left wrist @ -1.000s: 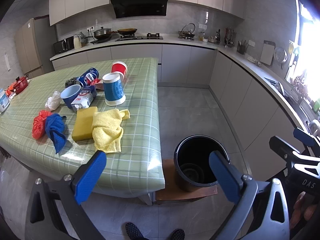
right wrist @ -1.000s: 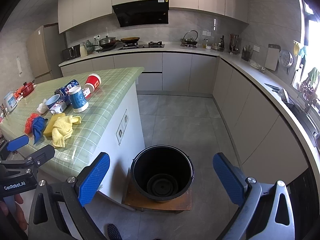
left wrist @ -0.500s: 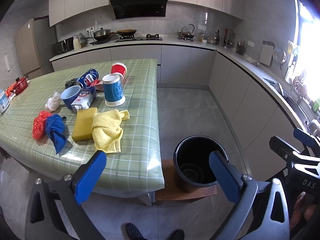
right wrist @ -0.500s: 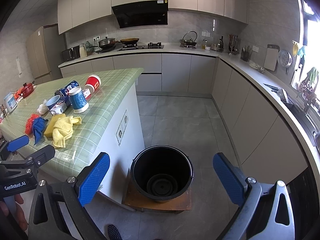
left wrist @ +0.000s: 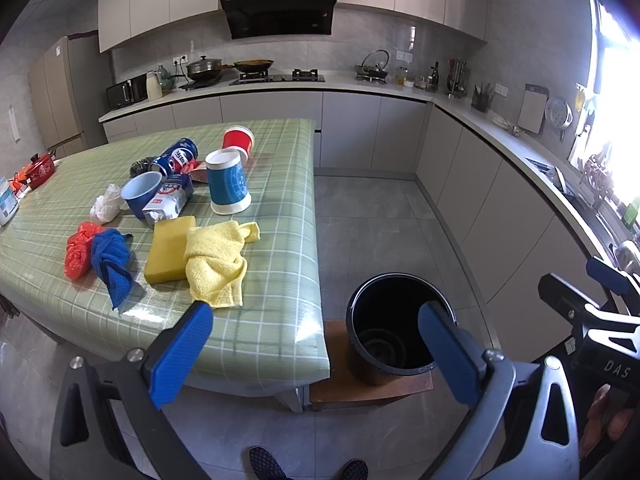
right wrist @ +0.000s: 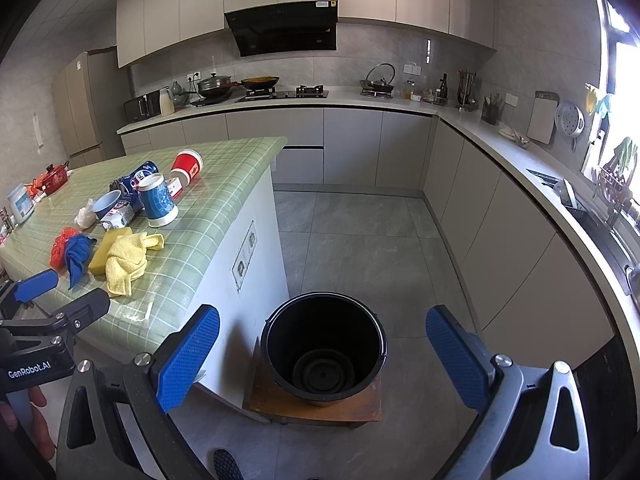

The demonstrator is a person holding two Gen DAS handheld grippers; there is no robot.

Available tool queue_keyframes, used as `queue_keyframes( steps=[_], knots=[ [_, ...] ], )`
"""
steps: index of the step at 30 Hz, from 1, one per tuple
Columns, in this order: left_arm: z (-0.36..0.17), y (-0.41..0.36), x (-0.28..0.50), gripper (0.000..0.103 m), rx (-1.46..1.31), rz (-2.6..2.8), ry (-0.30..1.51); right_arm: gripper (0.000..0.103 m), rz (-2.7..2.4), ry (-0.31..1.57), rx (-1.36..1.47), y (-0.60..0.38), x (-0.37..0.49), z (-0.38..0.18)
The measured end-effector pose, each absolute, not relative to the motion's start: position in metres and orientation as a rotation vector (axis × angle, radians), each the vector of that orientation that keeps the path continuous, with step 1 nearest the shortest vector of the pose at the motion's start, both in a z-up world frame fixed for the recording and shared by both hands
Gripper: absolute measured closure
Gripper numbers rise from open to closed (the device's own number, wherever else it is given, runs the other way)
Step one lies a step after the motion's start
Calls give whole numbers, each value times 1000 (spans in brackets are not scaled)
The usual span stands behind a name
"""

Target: Collect trash

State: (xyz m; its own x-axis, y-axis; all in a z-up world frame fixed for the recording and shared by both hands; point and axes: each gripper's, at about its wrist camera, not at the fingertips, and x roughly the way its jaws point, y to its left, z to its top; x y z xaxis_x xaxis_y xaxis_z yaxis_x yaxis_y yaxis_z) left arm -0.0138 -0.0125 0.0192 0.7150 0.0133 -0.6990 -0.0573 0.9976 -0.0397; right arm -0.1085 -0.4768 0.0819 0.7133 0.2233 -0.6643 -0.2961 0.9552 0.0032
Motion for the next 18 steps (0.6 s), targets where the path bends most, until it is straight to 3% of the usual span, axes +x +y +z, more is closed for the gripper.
queue_keyframes(
  steps=[18],
  knots=[
    [21,-10,-12,0,-66,34,770,0,288,720,-109,-476,-109,83]
  ],
)
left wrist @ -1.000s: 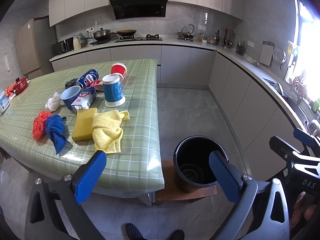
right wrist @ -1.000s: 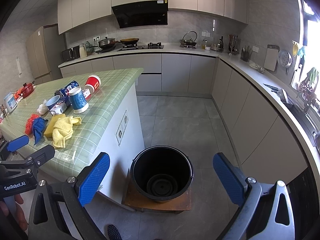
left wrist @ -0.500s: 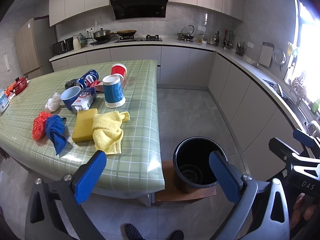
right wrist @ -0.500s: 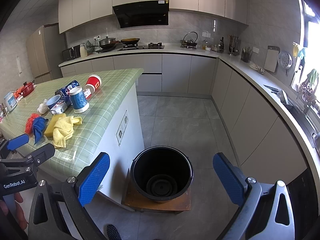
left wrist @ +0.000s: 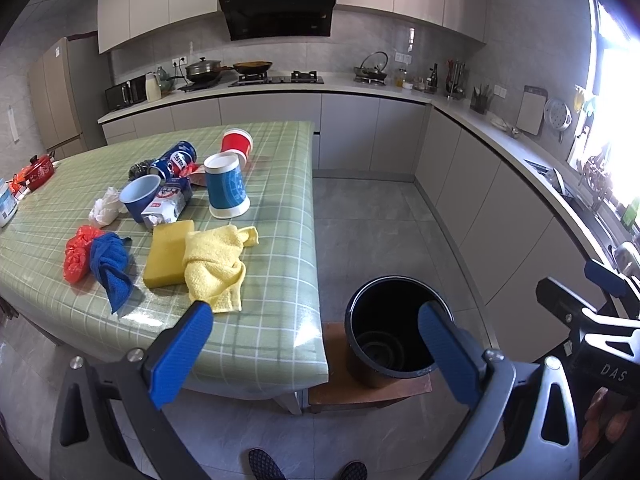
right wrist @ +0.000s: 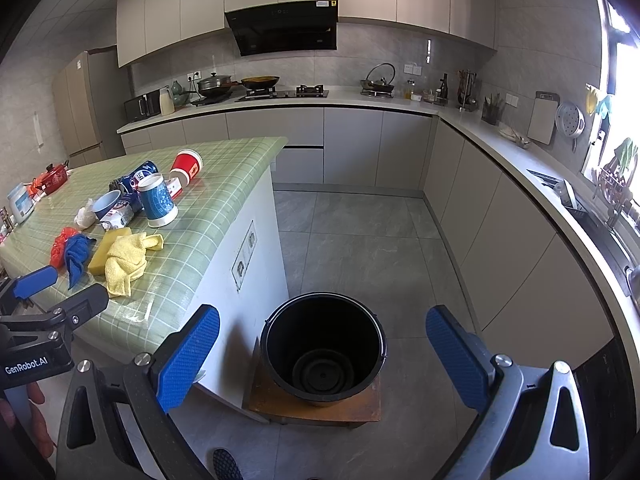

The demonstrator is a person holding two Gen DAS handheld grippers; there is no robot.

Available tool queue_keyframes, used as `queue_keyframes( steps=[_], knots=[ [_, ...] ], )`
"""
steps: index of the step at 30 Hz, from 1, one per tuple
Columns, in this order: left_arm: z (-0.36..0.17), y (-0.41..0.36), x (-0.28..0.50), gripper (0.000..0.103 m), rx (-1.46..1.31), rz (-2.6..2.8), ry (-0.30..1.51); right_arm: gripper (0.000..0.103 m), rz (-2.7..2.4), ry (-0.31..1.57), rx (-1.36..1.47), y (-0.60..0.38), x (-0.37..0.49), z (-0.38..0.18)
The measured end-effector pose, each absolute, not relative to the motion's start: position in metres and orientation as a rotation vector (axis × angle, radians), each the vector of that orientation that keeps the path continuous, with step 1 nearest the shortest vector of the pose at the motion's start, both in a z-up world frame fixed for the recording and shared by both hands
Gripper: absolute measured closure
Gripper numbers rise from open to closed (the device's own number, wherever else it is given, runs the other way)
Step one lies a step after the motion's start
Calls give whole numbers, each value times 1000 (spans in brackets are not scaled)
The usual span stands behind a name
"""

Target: Collect trash

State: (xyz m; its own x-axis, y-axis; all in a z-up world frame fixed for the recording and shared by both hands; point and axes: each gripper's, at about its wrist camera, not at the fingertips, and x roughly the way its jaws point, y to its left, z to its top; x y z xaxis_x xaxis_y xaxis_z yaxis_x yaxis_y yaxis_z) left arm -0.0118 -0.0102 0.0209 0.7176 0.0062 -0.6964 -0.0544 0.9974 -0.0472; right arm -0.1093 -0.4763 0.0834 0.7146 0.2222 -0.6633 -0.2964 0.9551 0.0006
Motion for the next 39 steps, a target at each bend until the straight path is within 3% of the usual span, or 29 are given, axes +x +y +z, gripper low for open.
queue_keyframes(
  steps=[27,39],
  knots=[
    [19,-2,-9,0,-78,44,770,0,296,726,-109,-474,-107,82],
    [12,58,-6,0,-118,156,767,0,408,704,-140,-425,-91,76]
  ],
)
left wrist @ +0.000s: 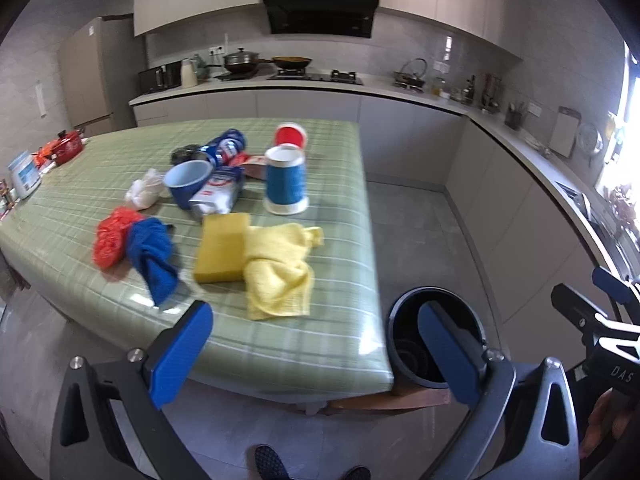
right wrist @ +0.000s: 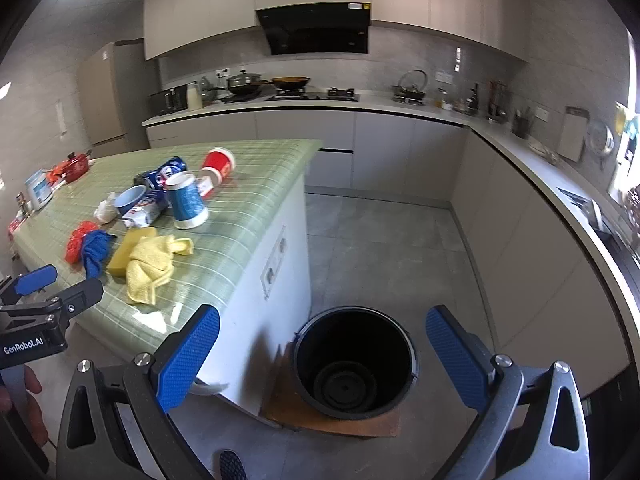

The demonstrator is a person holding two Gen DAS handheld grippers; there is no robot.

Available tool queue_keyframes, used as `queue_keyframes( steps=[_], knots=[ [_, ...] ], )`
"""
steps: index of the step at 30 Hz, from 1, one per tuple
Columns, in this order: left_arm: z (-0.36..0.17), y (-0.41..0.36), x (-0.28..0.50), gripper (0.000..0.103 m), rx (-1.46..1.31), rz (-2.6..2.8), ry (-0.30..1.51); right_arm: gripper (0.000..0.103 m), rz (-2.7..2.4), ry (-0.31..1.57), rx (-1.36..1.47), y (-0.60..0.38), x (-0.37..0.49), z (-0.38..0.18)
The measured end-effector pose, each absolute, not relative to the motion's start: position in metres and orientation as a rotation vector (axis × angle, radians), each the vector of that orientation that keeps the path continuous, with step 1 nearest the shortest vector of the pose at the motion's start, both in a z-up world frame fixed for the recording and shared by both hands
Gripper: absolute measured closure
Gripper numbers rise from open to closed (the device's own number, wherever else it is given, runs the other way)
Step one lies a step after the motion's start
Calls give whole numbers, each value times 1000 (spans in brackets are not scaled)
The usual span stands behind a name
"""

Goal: Collect trash
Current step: 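Grasp the yellow cloth with the right tool while the left tool grasps the red bag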

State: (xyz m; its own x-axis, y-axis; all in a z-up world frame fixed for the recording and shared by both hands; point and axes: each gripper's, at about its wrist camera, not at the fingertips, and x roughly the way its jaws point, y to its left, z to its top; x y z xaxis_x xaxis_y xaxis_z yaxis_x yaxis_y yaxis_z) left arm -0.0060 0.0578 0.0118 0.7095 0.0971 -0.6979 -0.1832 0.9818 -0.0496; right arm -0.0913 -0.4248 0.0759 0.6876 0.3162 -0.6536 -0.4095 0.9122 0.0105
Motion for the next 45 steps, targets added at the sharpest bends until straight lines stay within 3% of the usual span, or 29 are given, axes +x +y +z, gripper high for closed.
queue_keyframes(
  steps=[25,34,41,45],
  knots=[
    [-34,258,-9,0,-229,343,791,0,605,777,-219,-235,-98,39],
    [-70,318,16,15,-231,323,857,19,600,856,-242,-172,-85,3],
    [-86,338,42,19,-235,279,879,36,545,907,-253,-151,-63,-18],
    [-92,344,61,21,-219,259,889,36,508,929,-237,-151,-46,-26]
  ],
)
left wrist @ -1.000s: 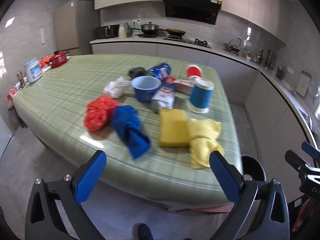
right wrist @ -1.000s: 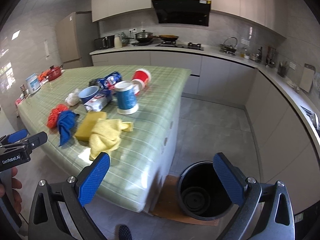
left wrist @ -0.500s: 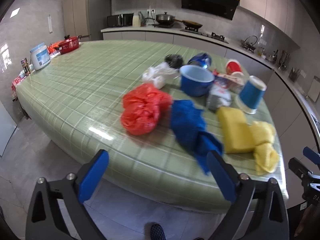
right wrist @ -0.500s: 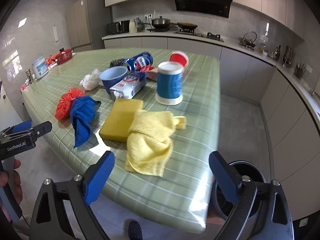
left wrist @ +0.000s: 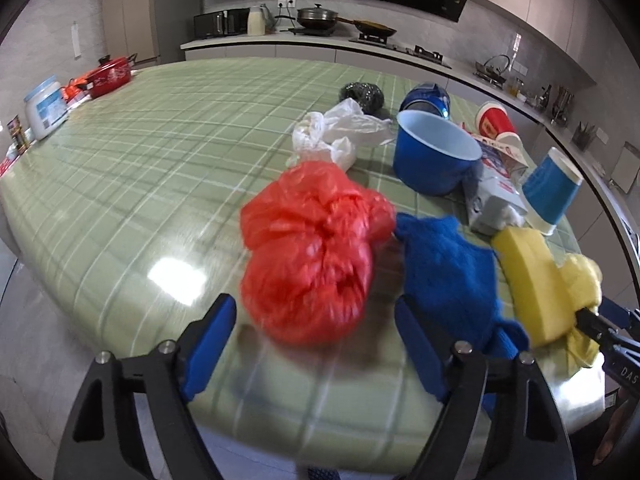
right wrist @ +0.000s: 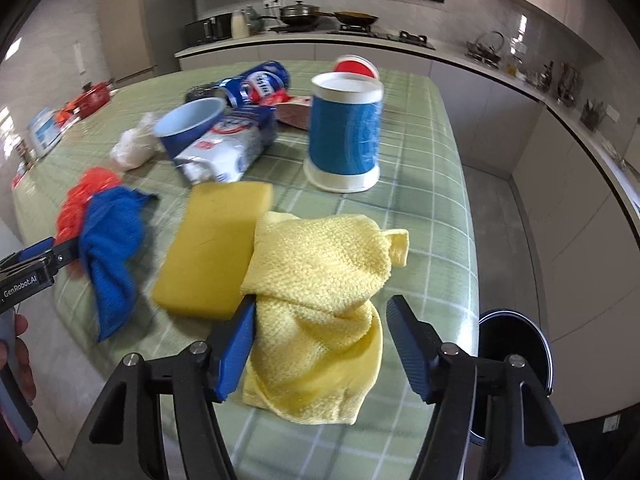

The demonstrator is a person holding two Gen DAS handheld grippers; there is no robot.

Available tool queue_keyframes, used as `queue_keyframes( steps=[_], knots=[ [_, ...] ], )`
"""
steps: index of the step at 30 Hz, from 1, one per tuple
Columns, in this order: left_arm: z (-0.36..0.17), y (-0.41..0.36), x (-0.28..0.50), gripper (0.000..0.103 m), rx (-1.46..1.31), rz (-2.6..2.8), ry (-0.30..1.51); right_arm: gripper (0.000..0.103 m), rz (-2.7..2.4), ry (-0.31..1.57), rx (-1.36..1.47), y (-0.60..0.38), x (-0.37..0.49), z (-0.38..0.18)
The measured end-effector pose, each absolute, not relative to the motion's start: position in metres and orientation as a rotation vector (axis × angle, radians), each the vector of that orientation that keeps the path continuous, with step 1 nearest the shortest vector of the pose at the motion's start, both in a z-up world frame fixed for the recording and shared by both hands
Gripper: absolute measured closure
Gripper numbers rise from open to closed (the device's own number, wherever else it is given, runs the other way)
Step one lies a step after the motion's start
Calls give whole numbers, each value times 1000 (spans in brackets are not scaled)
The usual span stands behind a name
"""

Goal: Collect trash
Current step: 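Grasp the yellow cloth with the right tool while the left tool grasps the red bag, then lift the yellow cloth and red bag and carry both toward the black bin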

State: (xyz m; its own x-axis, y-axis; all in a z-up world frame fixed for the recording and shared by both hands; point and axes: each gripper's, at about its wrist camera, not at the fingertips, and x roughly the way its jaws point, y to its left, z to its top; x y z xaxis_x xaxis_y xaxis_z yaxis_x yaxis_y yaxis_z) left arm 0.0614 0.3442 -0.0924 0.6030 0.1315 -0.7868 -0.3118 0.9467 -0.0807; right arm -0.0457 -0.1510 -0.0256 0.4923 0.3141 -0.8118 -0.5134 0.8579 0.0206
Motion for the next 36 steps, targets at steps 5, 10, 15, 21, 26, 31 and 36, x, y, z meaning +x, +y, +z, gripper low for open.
queue_keyframes(
  steps=[5,10,15,21,26,31,36],
  knots=[
    [-95,353,81,25,-214,239,889,36,458,930,-202,-153,-21,-28],
    [-97,354,89,41,-200,229,887,36,438,942,-158,-156,-5,-30],
    [-93,357,90,60,-207,218,866,46,445,952,-156,-155,-11,-34],
    [-67,358,76,62,-196,231,797,70,451,938,-131,-162,-11,-26],
    [-36,351,60,62,-187,221,743,70,445,905,-109,-176,-15,-9],
    [-16,326,53,62,-176,175,723,72,440,876,-89,-197,-23,8],
    [-9,288,53,62,-147,115,721,83,436,854,-71,-224,-29,20]
  ],
)
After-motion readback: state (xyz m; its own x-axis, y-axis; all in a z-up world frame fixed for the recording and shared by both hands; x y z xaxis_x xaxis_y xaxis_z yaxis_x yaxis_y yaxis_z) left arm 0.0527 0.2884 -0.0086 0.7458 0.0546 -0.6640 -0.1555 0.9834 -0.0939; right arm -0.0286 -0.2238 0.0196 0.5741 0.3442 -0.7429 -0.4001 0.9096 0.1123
